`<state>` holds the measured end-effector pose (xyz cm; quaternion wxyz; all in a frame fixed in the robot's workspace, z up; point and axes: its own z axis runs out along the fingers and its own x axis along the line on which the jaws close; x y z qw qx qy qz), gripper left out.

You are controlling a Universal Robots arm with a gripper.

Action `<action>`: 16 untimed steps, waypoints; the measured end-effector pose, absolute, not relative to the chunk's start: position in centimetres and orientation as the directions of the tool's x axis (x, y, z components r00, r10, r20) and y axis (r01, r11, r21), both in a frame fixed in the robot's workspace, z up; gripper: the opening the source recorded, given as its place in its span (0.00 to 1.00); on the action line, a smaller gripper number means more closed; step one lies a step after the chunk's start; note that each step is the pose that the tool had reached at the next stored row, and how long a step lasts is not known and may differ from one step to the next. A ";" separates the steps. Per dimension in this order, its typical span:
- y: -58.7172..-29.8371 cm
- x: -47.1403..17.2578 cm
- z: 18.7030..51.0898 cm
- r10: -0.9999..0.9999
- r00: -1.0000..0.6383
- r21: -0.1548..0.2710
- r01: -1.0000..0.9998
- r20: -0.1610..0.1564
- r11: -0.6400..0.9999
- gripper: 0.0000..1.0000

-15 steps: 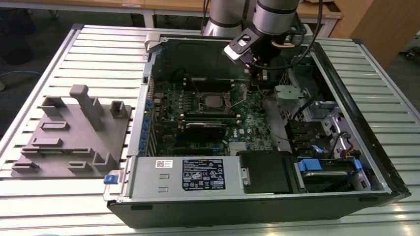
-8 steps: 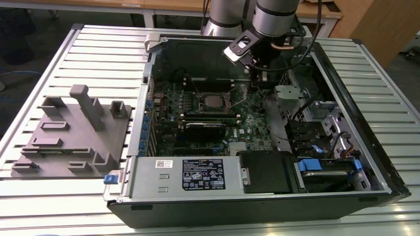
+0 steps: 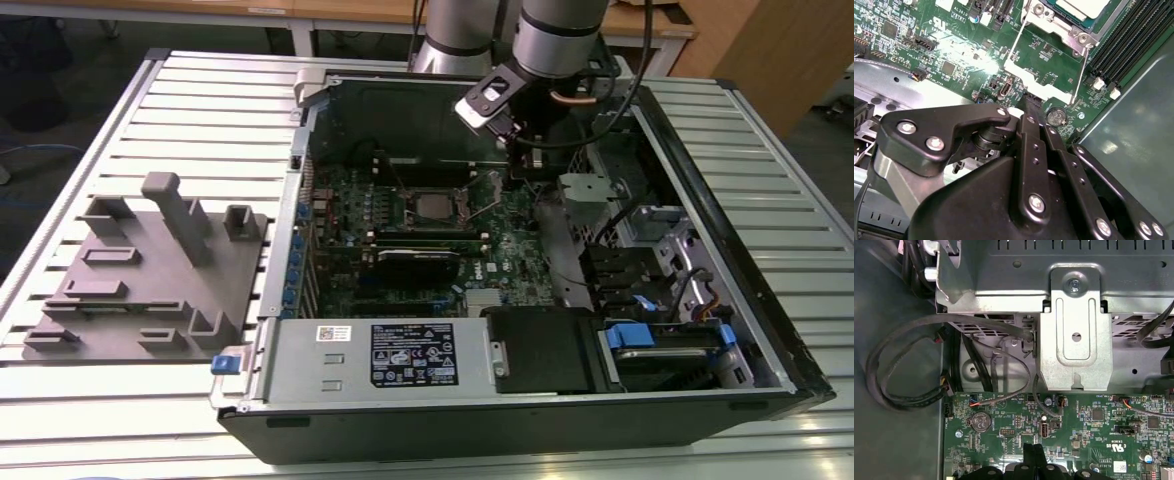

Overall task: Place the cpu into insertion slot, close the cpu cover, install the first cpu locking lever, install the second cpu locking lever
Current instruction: 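Close the cpu cover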

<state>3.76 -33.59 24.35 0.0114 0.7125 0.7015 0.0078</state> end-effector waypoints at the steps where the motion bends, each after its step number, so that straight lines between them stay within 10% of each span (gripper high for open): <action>1: -33.6 3.8 24.3 1.000 0.016 0.027 1.000 -0.005 -0.015 0.10; 16: -33.6 1.8 24.3 1.000 0.016 0.041 0.999 -0.005 -0.016 0.10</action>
